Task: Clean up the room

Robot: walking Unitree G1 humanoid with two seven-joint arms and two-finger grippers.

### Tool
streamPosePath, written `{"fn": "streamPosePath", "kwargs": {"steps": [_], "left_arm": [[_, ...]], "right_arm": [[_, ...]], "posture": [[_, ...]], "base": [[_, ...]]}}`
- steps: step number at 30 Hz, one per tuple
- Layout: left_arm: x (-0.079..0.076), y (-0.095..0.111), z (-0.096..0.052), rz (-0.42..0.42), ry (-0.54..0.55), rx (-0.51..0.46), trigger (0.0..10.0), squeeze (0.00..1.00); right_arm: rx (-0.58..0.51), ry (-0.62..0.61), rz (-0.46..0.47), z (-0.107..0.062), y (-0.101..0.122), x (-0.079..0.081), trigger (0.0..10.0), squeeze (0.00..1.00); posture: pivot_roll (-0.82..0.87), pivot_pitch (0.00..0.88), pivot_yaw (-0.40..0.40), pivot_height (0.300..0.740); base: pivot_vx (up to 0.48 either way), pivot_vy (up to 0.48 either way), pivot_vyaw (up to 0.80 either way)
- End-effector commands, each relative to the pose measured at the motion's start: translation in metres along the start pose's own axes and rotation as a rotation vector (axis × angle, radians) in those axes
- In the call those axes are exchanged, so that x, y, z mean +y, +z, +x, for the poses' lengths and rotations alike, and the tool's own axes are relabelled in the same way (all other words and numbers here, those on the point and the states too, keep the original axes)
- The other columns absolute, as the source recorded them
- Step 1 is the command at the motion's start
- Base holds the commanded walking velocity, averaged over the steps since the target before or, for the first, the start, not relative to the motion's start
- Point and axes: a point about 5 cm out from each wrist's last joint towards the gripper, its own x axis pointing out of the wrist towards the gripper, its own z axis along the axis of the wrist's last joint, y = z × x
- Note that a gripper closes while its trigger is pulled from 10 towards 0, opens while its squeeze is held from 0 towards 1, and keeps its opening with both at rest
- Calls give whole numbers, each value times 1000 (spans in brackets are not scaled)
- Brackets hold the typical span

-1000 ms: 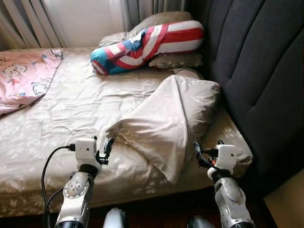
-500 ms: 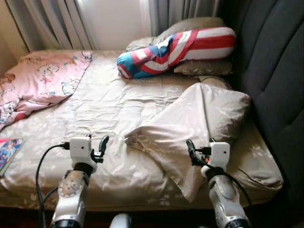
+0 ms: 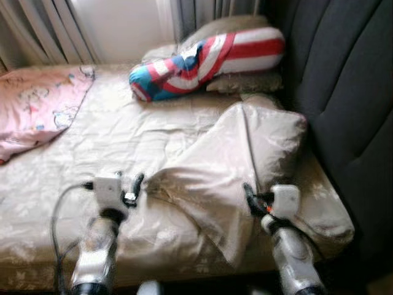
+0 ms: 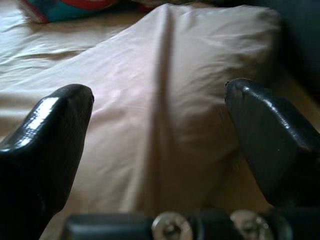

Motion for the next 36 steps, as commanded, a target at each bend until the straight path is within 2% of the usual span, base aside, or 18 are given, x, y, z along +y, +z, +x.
{"fn": "streamPosePath", "kwargs": {"steps": [1,7,12,16,17,18,19,20,24,25,26,28,31,36], "left_arm": [[9,1,-2,4,23,6,10000,0],[9,2,-3,5,22,6,10000,0],[8,2,-4,6,18,8,10000,0],[8,2,-5,9,17,9,10000,0],[9,2,-7,12,15,12,10000,0],[9,3,-8,14,13,14,10000,0],[9,3,-8,14,13,14,10000,0],[9,3,-9,14,12,14,10000,0],[12,6,-12,21,10,13,10000,0],[12,6,-13,23,10,13,10000,0],[14,7,-14,27,8,15,10000,0],[14,8,-14,30,7,18,10000,0],[16,11,-18,35,5,19,10000,0],[17,11,-20,44,-2,31,10000,0]], "right_arm": [[-4,26,4,3,2,9,10000,0],[-1,30,-1,4,3,9,10000,0],[13,22,15,9,4,8,10000,0],[45,5,25,18,8,9,10000,0],[103,6,36,26,8,12,10000,0],[128,11,39,30,9,15,10000,847],[128,11,39,30,9,15,10000,847],[128,12,40,31,10,15,10000,1000],[208,10,107,41,12,19,10000,1000],[219,6,113,41,11,19,10000,1000],[280,-22,113,43,8,17,10000,1000],[303,-51,110,44,8,14,10000,1000],[310,-109,169,48,13,9,10000,1000],[303,-127,231,51,18,8,10000,1000]], "posture": [[-34,34,-8,623],[-32,42,-6,623],[-23,58,-2,623],[-20,71,2,623],[-15,89,7,623],[-8,97,10,623],[-8,97,10,623],[-8,97,10,623],[17,129,17,623],[18,131,18,623],[22,136,20,623],[26,141,21,623],[49,159,32,623],[51,156,37,623]], "base": [[262,0,0],[259,0,511],[99,0,0],[0,0,0],[0,0,0],[0,0,0],[0,0,0],[0,0,0],[0,0,0],[0,0,0],[0,0,0],[0,0,0],[0,0,0],[0,0,0]]}}
